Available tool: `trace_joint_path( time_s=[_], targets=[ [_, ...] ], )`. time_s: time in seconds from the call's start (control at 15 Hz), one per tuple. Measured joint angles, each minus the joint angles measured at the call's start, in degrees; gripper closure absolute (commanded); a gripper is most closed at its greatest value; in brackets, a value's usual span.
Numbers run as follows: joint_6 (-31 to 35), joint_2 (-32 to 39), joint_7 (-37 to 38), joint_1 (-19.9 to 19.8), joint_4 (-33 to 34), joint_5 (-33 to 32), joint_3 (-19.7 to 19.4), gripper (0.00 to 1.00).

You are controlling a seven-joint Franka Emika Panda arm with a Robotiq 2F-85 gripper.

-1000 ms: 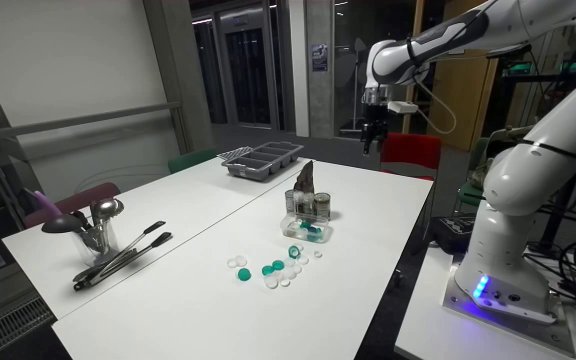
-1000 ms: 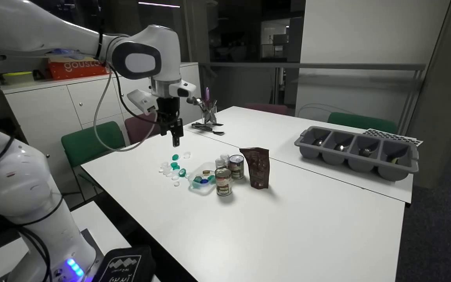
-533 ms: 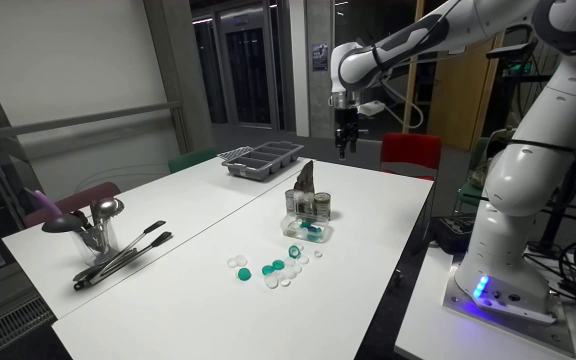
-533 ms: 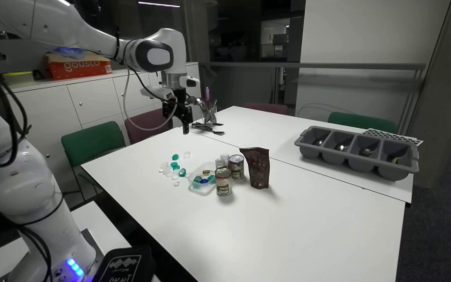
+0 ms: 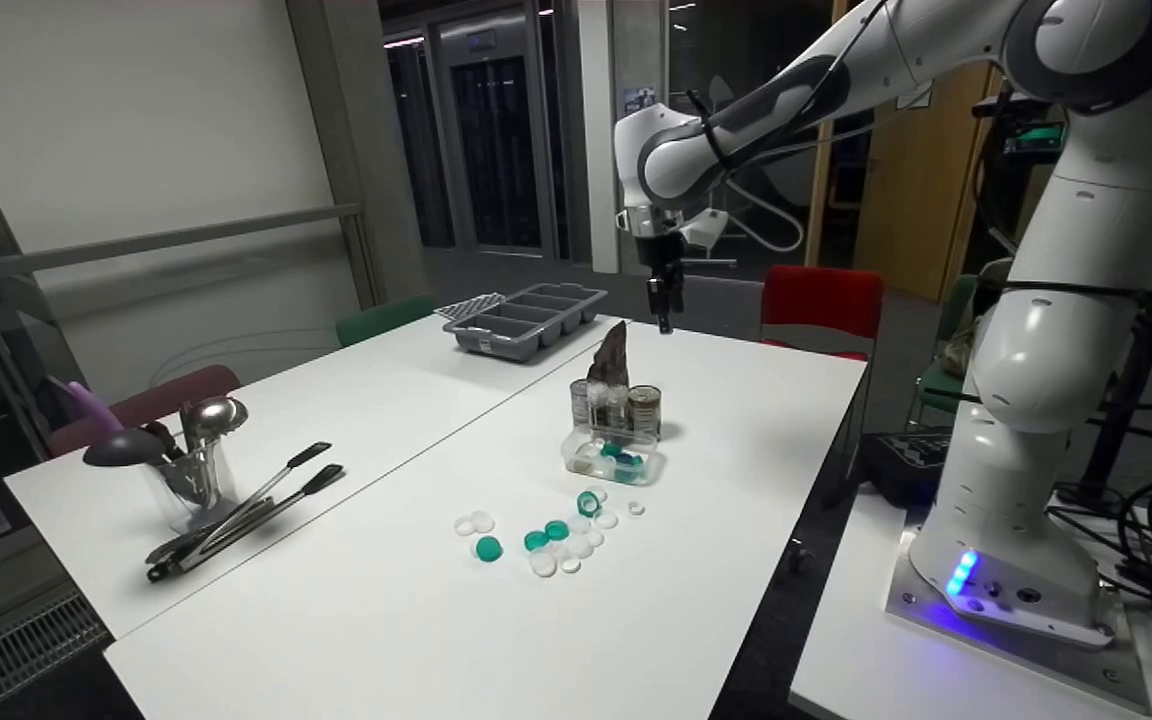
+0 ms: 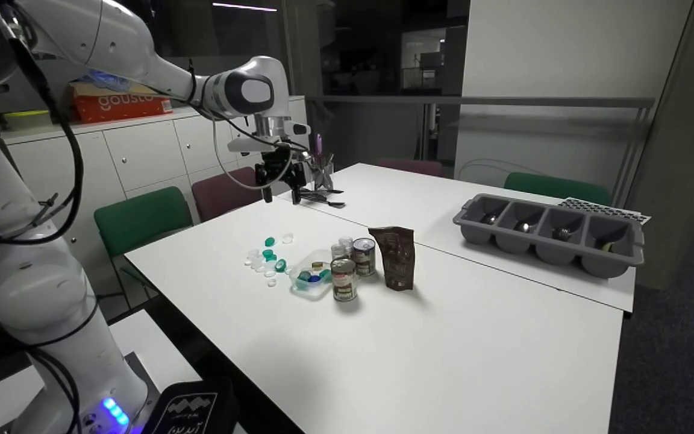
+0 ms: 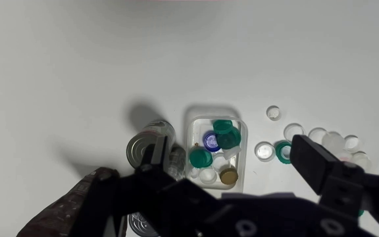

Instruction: Place some white and green objects from the table in the clear container.

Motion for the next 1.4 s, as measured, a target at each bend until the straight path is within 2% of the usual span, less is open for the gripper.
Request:
trace_joint_path(
  time_s=[0.33, 0.6, 1.0, 1.4],
  targets=[
    [0.00, 0.01, -0.29, -0.01, 0.00, -0.34, -0.04, 0.00],
    [0.50, 2.94, -2.48, 0.77, 0.27, -7.63, 1.60, 0.00],
    [7.40, 15.53, -6.29, 4.44, 5.48, -16.06, 5.33, 0.00],
    [11.81, 27.08, -15.76, 6.66, 13.14, -22.56, 6.75, 0.00]
  ],
)
